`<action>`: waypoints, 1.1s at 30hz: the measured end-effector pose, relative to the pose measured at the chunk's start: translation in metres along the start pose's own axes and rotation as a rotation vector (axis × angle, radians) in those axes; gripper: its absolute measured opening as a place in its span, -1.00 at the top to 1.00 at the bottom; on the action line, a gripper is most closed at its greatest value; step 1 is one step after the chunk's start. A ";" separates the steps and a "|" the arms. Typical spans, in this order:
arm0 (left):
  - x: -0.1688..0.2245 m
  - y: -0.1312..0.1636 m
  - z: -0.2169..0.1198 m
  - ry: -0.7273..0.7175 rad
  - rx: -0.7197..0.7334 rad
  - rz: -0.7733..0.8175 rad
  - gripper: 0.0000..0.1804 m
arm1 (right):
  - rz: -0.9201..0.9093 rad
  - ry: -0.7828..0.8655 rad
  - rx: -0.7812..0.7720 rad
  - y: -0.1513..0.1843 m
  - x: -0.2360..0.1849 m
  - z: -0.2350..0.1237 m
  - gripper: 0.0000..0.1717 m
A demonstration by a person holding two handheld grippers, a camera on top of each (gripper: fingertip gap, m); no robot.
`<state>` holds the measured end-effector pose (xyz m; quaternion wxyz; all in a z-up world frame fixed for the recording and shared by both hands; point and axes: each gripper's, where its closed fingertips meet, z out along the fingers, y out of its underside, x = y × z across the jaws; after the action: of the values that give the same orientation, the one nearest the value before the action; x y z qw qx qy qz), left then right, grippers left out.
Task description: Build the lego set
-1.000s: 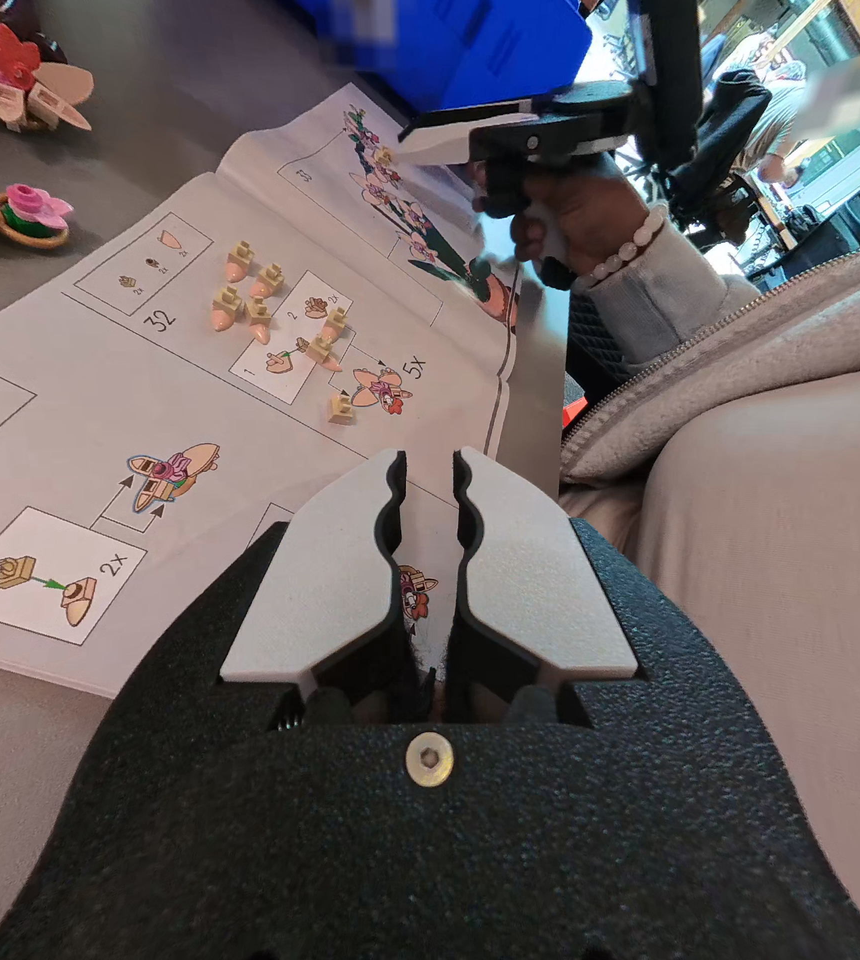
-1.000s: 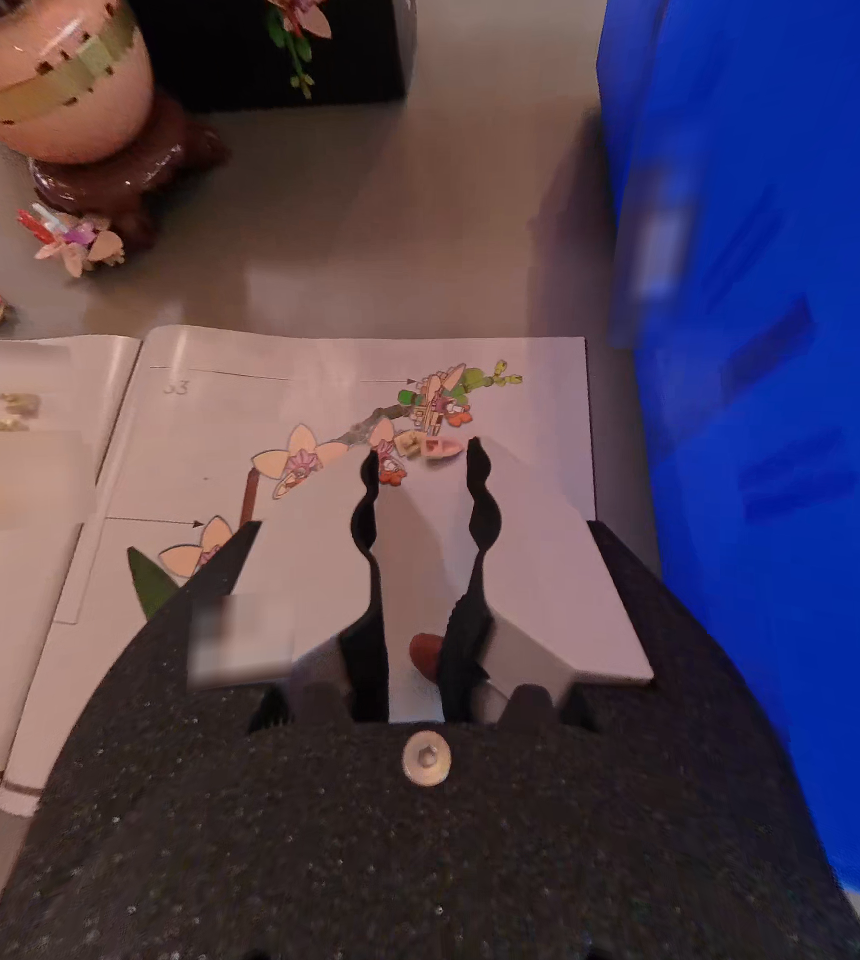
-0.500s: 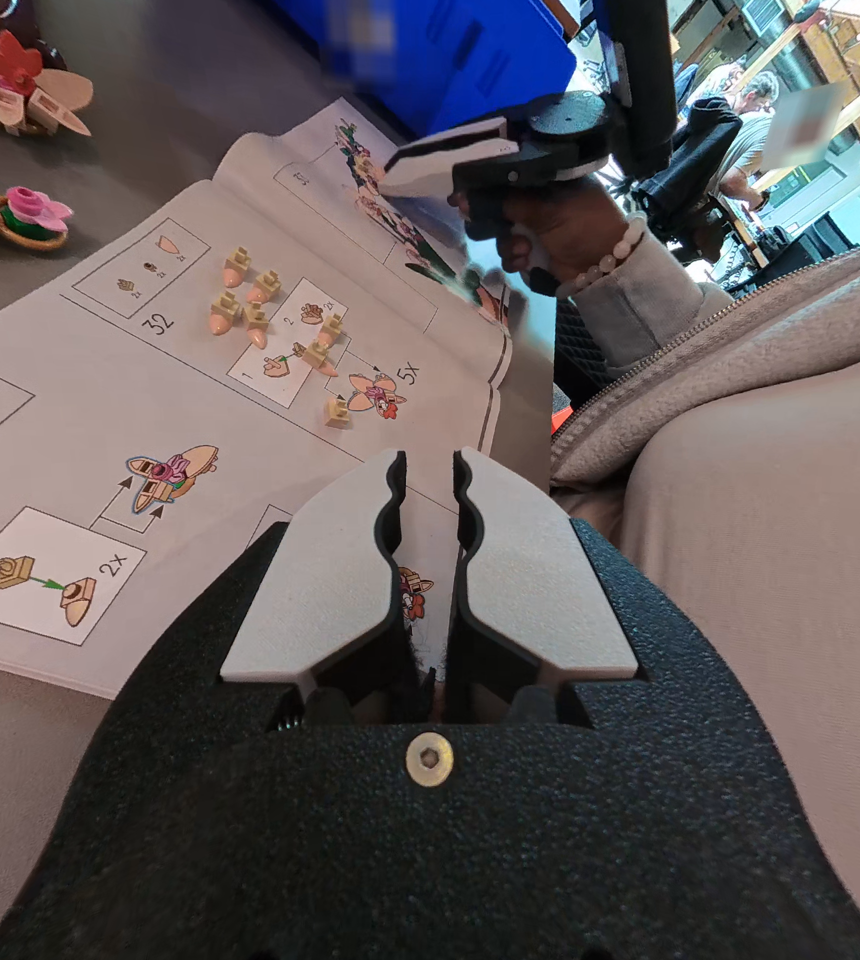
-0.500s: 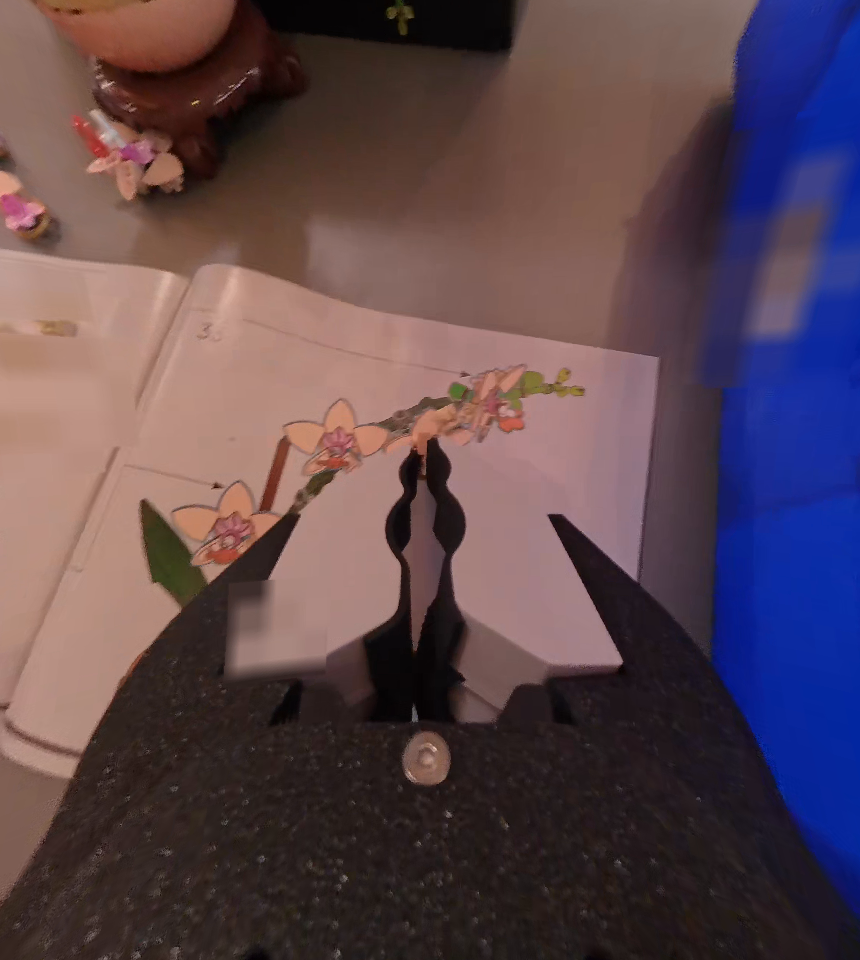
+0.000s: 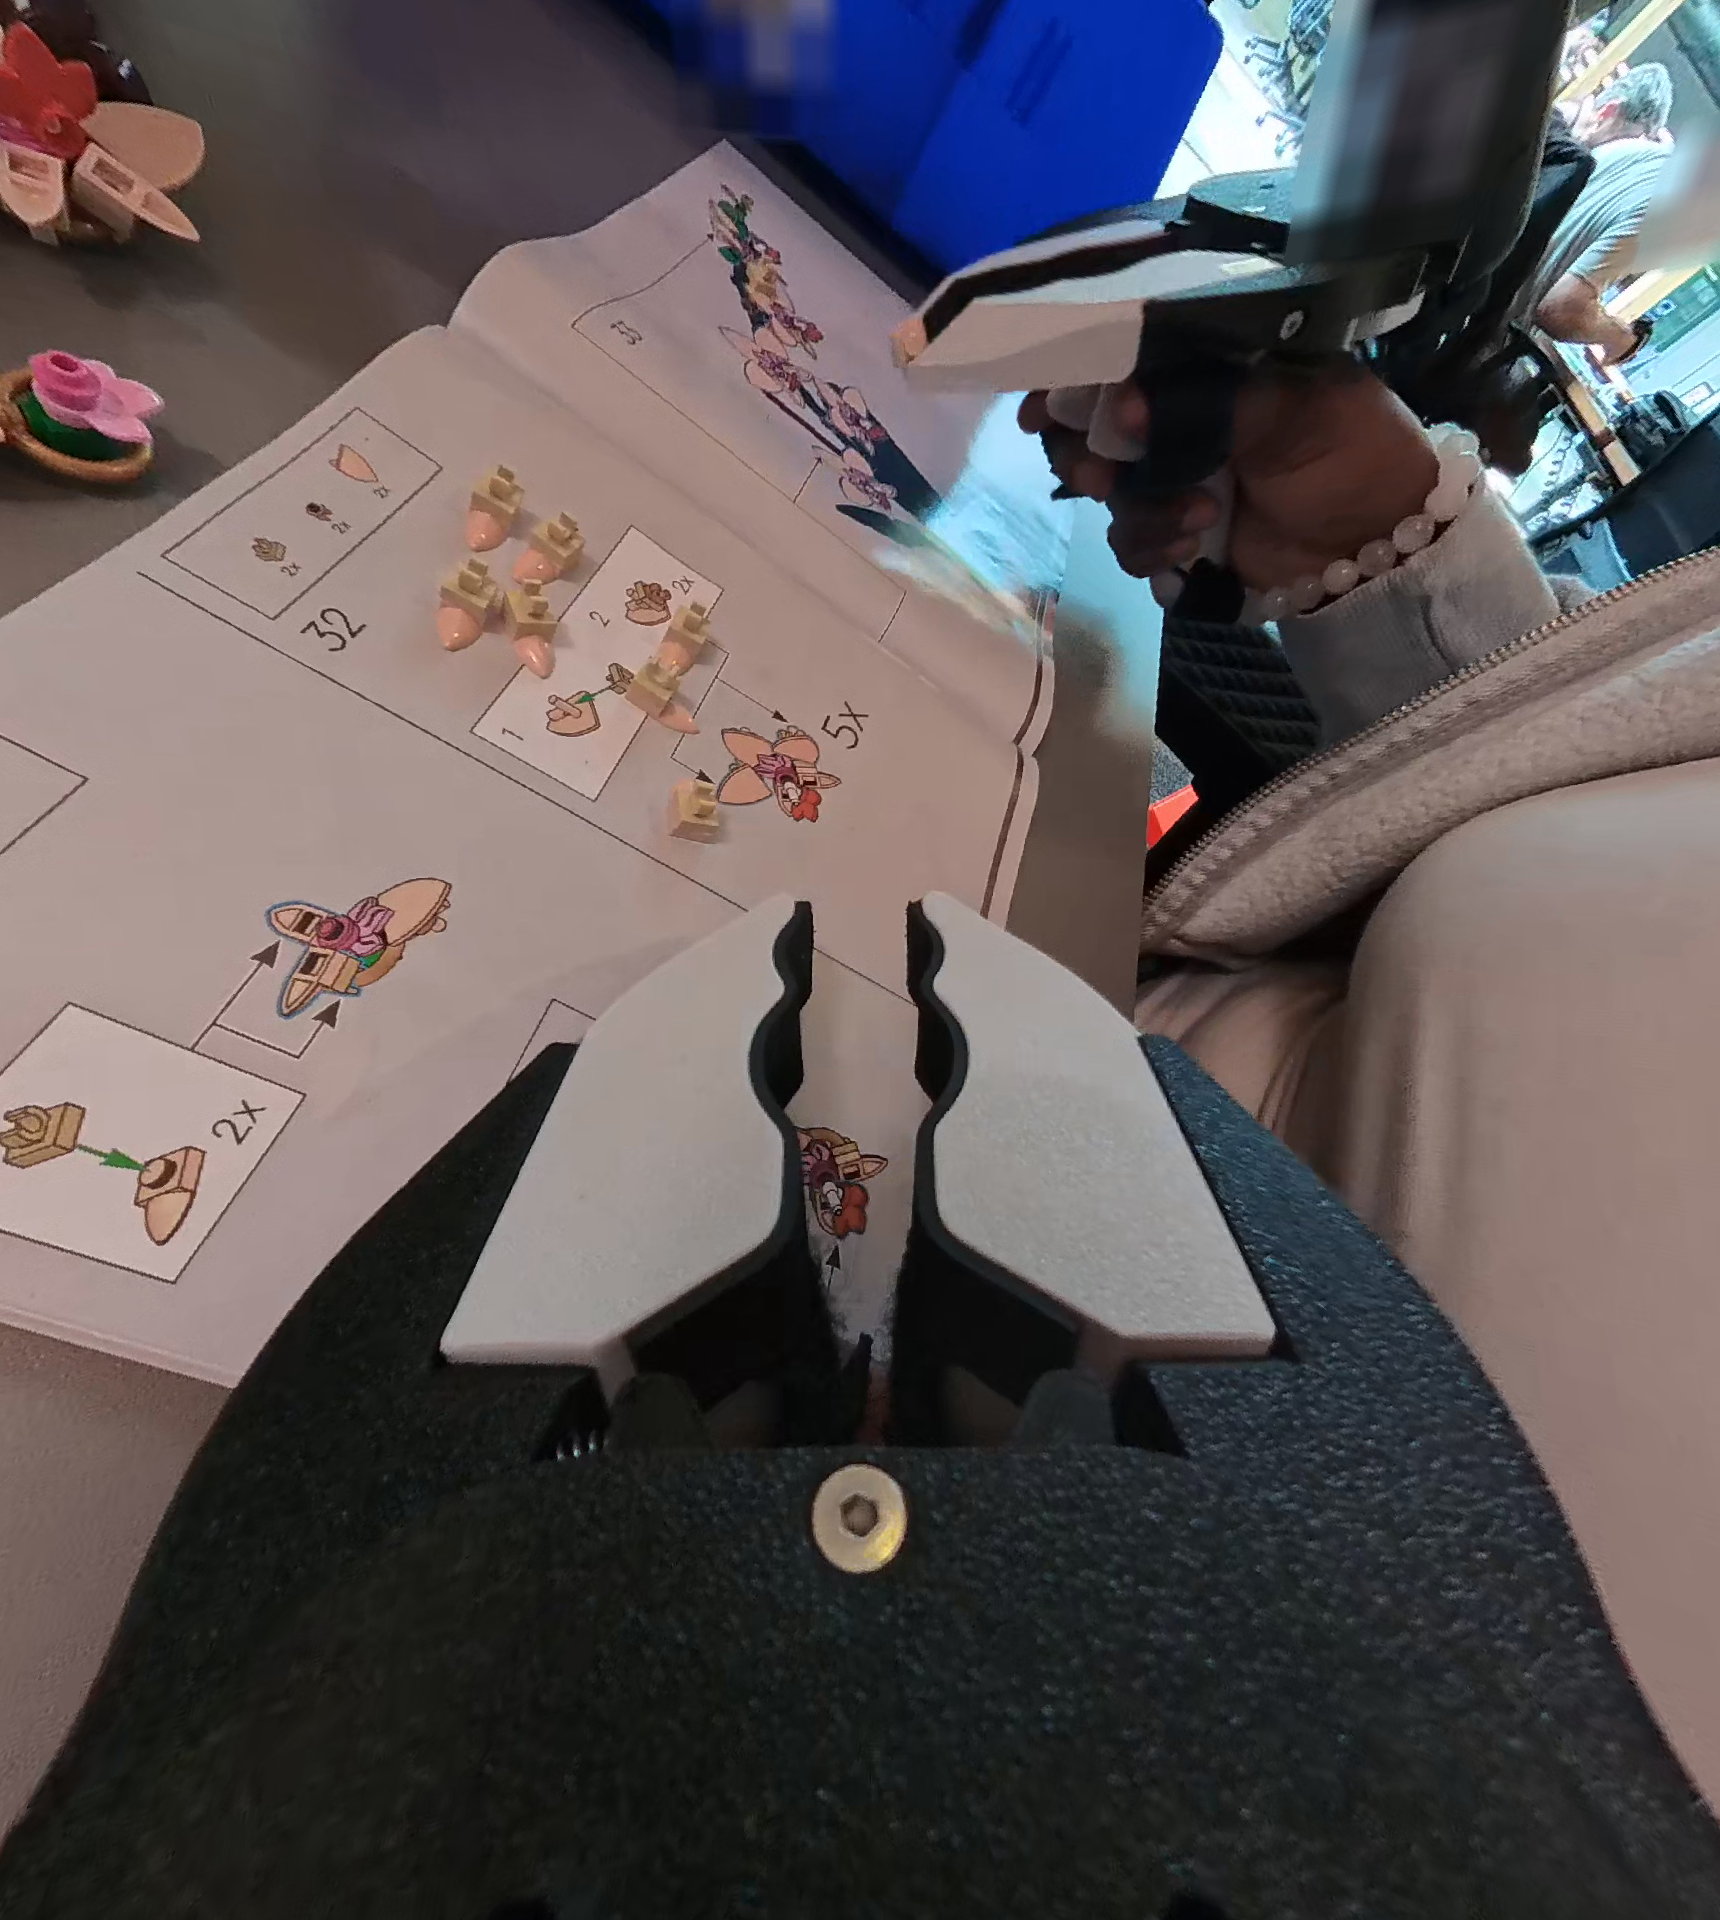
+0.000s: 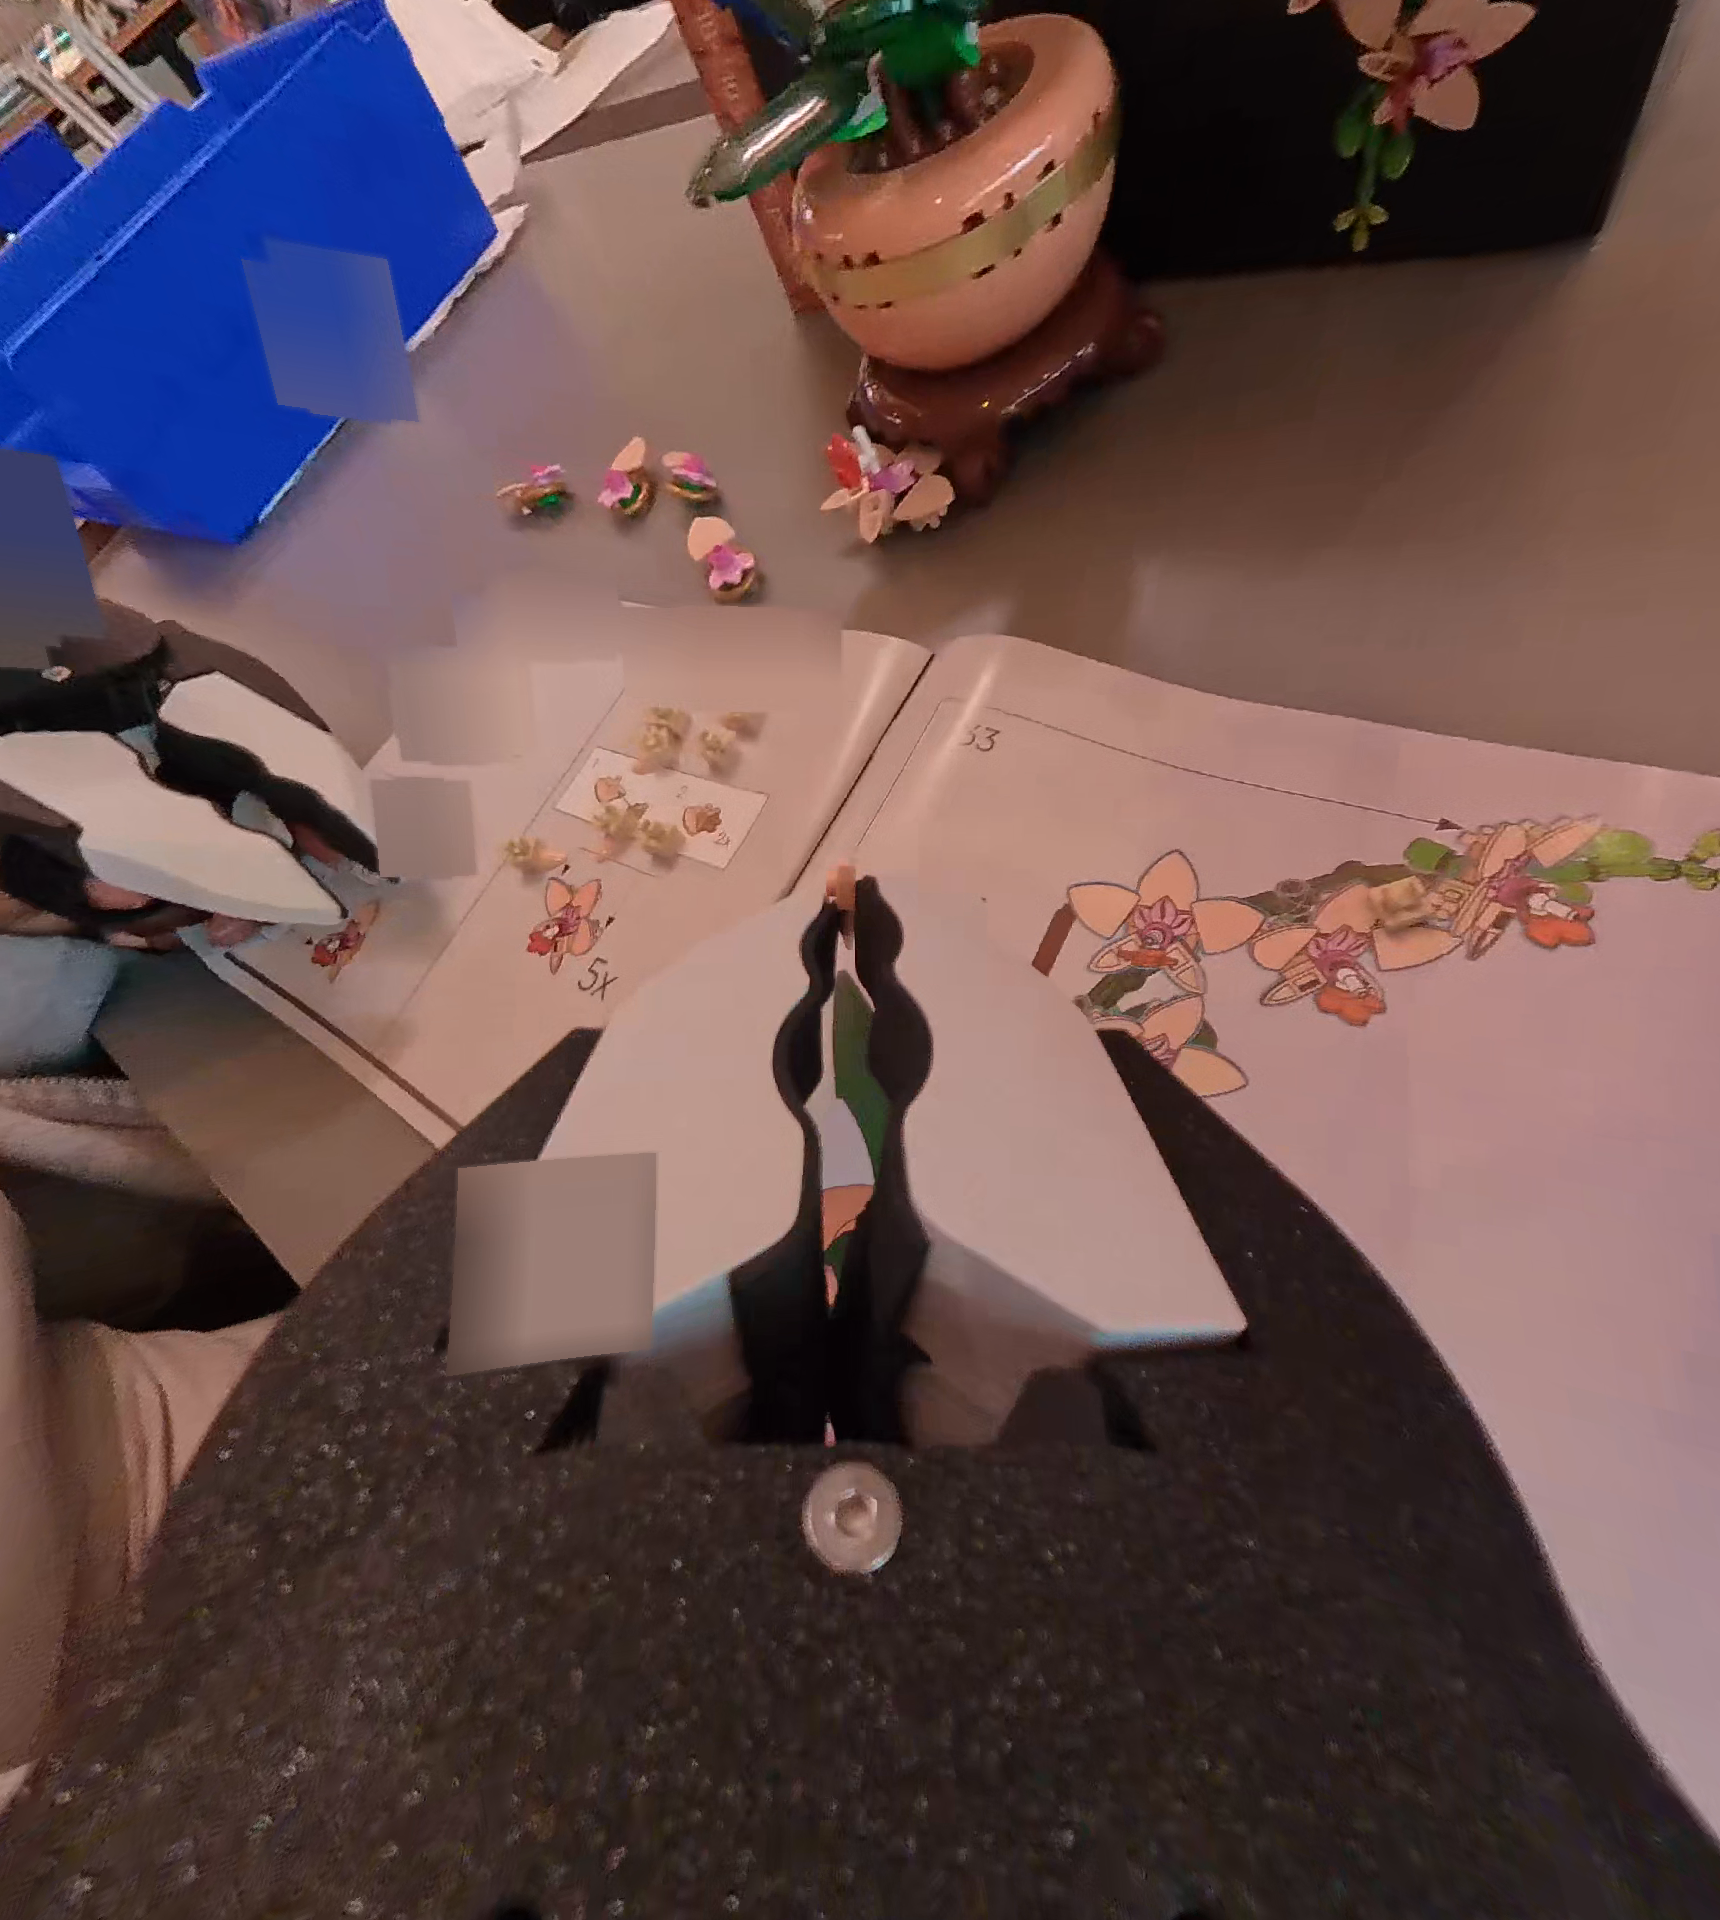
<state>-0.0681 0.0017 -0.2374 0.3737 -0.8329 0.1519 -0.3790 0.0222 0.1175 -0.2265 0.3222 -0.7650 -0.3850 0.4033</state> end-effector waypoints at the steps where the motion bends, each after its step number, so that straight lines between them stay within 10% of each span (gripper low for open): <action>1: 0.000 0.000 0.000 -0.003 -0.004 0.001 0.81 | -0.006 -0.012 0.003 0.001 -0.002 0.000 0.98; 33: -0.002 0.006 0.005 -0.062 -0.054 0.052 0.81 | 0.408 -0.462 0.254 -0.027 -0.035 -0.010 0.98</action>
<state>-0.0656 0.0014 -0.2454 0.3654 -0.8497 0.1722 -0.3388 0.0090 0.0988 -0.1873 0.2319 -0.6685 -0.2334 0.6671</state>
